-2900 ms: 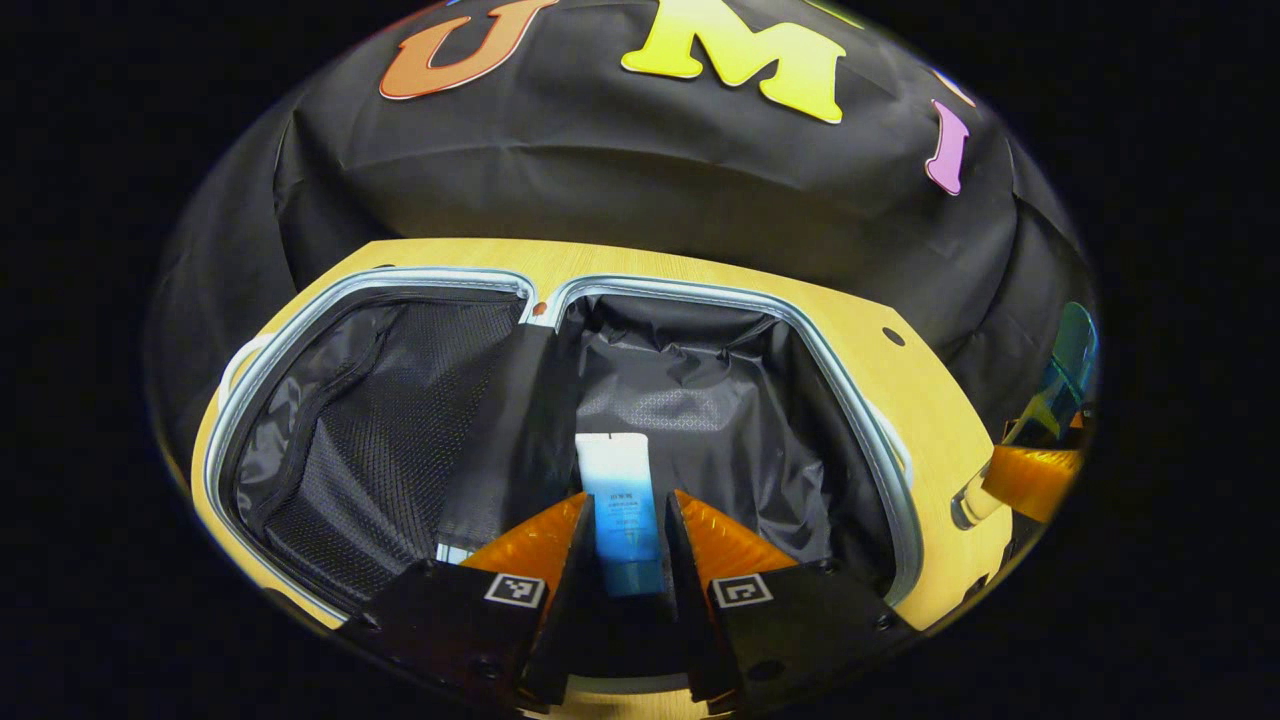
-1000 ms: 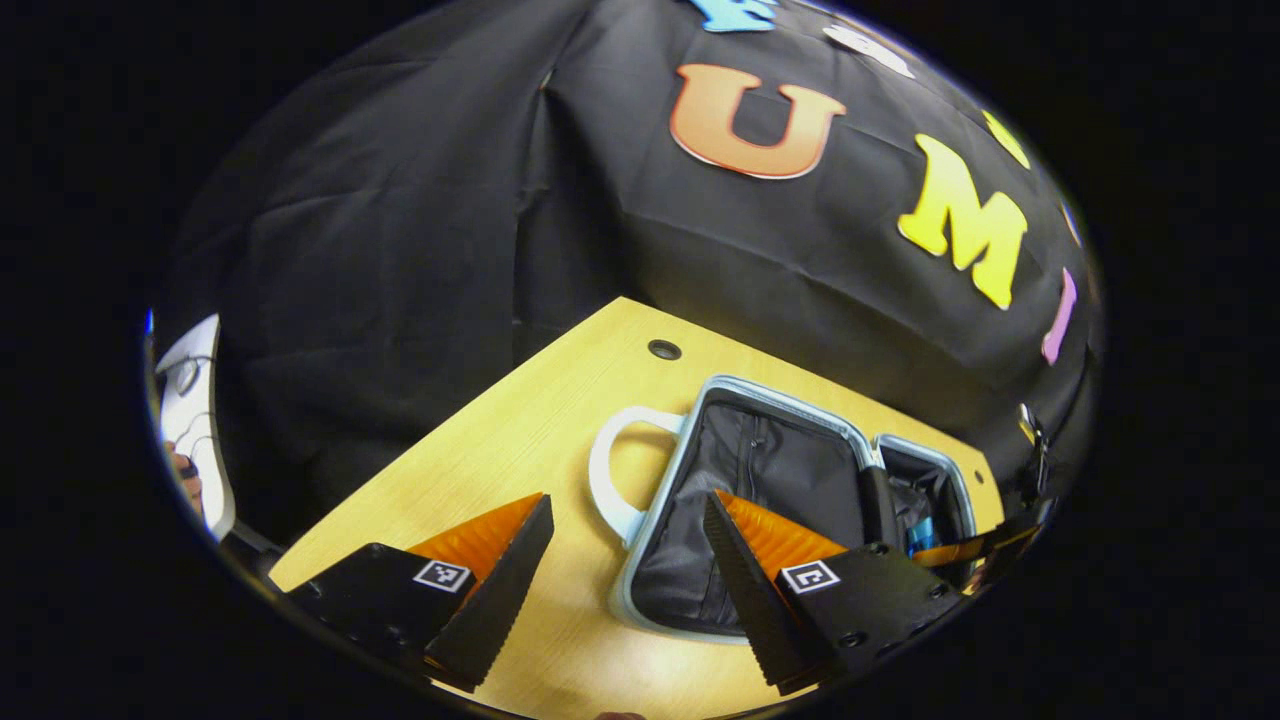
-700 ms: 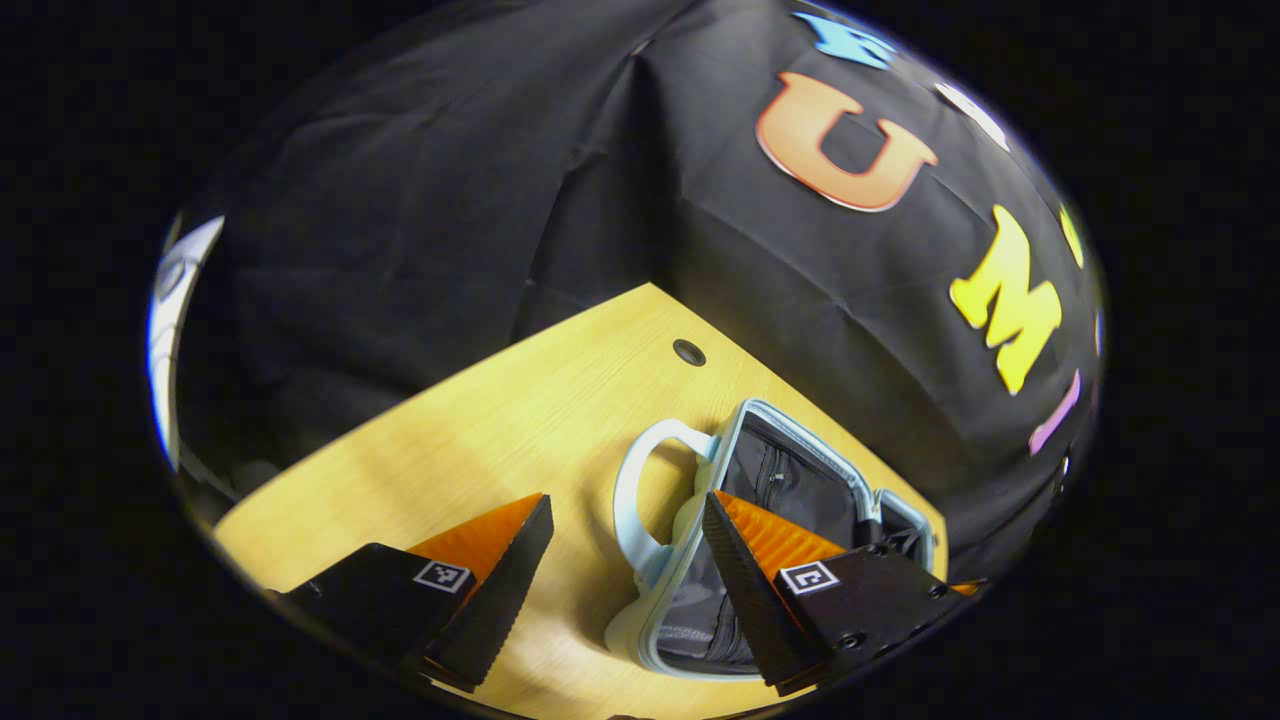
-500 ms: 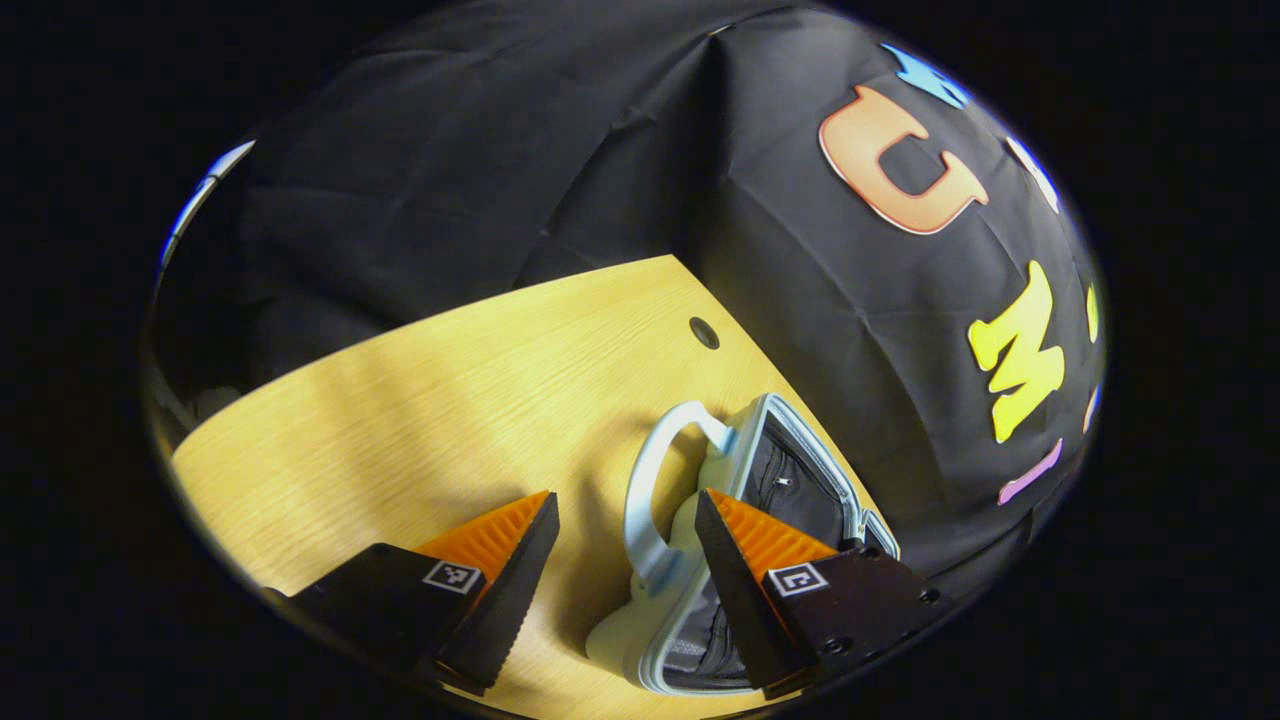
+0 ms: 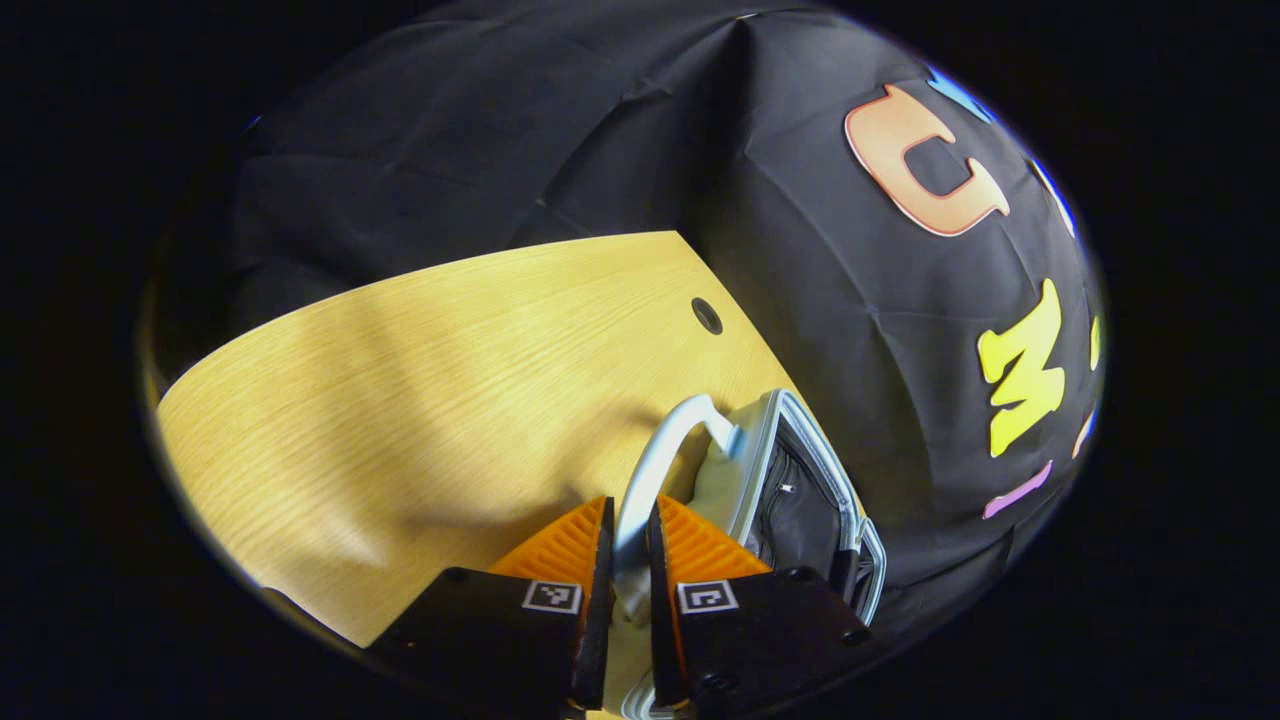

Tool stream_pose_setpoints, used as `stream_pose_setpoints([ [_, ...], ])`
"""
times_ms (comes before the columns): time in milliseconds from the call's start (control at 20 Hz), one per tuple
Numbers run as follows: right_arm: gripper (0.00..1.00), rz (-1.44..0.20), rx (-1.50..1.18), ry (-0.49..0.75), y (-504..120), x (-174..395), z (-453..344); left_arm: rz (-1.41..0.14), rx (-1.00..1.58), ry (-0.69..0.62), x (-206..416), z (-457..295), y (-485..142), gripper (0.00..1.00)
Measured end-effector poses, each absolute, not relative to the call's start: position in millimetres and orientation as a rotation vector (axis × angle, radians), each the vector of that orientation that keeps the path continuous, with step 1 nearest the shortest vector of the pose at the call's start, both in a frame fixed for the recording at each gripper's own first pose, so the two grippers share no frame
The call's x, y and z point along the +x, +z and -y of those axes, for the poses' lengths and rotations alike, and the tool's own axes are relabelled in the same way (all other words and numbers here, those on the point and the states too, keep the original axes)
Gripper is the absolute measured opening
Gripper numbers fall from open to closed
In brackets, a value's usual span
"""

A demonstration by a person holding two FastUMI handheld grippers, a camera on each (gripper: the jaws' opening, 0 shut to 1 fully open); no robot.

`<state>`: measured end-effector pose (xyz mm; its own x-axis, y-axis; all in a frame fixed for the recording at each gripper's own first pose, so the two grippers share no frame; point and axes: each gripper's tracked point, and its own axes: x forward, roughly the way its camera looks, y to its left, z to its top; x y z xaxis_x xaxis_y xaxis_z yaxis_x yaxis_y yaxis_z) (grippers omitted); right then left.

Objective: First open the suitcase, pack the skin care products into it, and then close the suitcase.

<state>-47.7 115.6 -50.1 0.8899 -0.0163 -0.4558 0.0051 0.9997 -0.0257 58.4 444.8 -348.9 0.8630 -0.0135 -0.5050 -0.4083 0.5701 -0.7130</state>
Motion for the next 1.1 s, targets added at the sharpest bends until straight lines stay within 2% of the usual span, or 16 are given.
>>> stream_pose_setpoints([
  [200, 0.81, -0.384, 0.009, -0.065, -26, -59, -93, -0.482, -0.848, 0.256, 56, -444, -327, 0.11],
  [600, 0.81, -0.283, 0.083, -0.041, -8, -80, -50, -0.303, -0.467, 0.279, 56, -411, -173, 0.06],
  [850, 0.81, -0.209, 0.071, 0.015, 4, -95, -11, -0.213, -0.222, 0.281, 50, -333, -94, 0.06],
  [1100, 0.81, -0.172, 0.096, 0.055, 6, -104, 35, -0.154, -0.011, 0.265, 51, -222, -60, 0.06],
])
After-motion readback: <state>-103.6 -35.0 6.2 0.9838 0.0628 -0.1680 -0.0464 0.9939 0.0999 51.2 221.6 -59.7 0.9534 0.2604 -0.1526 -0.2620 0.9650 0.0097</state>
